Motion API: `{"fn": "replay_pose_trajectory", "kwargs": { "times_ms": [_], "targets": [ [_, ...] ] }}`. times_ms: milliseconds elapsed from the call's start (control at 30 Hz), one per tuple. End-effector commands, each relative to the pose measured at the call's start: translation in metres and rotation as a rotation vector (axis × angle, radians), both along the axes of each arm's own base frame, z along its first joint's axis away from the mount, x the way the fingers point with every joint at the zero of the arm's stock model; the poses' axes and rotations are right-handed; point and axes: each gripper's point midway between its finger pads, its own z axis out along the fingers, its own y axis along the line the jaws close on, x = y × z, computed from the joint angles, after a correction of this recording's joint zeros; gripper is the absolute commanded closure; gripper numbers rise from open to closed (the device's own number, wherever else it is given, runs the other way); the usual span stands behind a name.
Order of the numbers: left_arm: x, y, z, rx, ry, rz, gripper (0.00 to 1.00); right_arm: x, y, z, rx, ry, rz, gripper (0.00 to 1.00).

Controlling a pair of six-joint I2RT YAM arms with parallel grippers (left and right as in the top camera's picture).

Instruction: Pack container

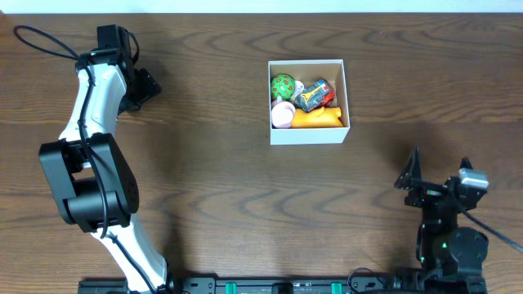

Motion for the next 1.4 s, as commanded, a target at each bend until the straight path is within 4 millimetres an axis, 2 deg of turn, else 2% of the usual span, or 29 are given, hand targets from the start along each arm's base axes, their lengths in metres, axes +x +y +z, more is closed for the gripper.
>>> {"fn": "replay_pose_trajectory", "kwargs": {
  "times_ms": [0, 333, 567, 1000, 1367],
  "targets": [
    [-0.003, 0.003, -0.003, 0.009, 0.013, 0.009, 0.02, -0.004, 0.008, -0.005, 0.003, -0.015, 0.041, 0.01],
    [-0.003, 0.003, -0.003, 0.009, 0.013, 0.009, 0.02, 0.001, 0.01, -0.032, -0.013, -0.036, 0.057, 0.01],
    [-0.003, 0.003, -0.003, 0.009, 0.013, 0.009, 0.02, 0.005, 0.019, -0.042, -0.151, -0.034, 0.107, 0.01],
    [-0.003, 0.003, -0.003, 0.009, 0.013, 0.009, 0.02, 0.004, 0.023, -0.068, -0.138, 0.072, 0.133, 0.01],
    [-0.003, 0.003, -0.003, 0.009, 0.013, 0.009, 0.02, 0.004, 0.021, -0.068, -0.138, 0.073, 0.119, 0.01]
  ]
}}
